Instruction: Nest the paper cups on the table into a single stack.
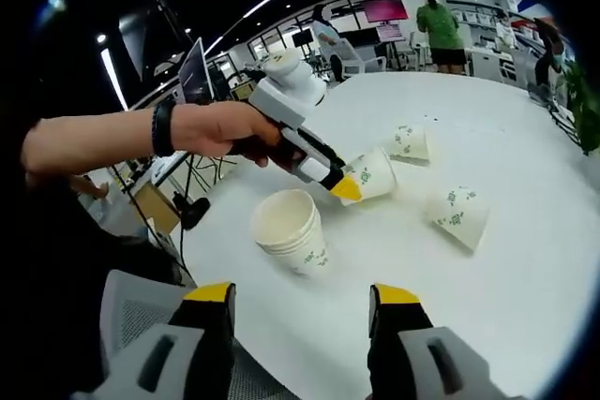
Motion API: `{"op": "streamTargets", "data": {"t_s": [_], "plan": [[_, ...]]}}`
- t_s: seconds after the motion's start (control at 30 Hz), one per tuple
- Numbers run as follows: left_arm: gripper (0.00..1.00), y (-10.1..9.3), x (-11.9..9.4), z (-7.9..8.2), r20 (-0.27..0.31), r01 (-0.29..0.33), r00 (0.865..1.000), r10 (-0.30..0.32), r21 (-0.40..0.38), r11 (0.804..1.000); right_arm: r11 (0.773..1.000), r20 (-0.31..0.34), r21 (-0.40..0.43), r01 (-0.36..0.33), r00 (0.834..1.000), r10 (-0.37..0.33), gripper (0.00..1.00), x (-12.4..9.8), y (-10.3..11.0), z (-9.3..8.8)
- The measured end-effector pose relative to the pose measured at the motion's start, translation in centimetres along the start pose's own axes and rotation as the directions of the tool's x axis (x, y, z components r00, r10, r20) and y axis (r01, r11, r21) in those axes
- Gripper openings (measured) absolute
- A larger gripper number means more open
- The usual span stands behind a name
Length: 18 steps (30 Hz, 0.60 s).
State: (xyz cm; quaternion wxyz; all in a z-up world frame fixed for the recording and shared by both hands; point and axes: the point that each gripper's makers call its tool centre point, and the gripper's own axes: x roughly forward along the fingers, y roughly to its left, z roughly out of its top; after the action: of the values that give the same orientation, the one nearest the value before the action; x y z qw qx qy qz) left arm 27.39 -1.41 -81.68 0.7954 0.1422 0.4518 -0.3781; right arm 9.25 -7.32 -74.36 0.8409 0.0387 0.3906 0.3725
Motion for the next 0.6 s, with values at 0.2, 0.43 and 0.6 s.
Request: {"op": "streamTargets", "data": {"t_s": [0.2,0.43,0.6], "plan": [[0.35,1.1,-1.3,-0.7,0.010,-0.015,1.000,0.015,0.004,1.000,1.000,-0.001,-0.016,-0.012,1.000,0.012,0.57,0.1,0.1,0.8],[0.35,2.4,-3.6,-2.2,0.017,-0.042,0.999,0.042,0.039,0.998,1.000,0.021,-0.014,-0.021,1.000,0.022,0.56,0.6,0.0,2.4],[0.35,2.5,-5.2,-2.5,0.031,-0.048,0.998,0.047,0.061,0.997,0.999,0.019,-0.026,-0.030,0.999,0.030,0.56,1.2,0.1,3.5]]}}
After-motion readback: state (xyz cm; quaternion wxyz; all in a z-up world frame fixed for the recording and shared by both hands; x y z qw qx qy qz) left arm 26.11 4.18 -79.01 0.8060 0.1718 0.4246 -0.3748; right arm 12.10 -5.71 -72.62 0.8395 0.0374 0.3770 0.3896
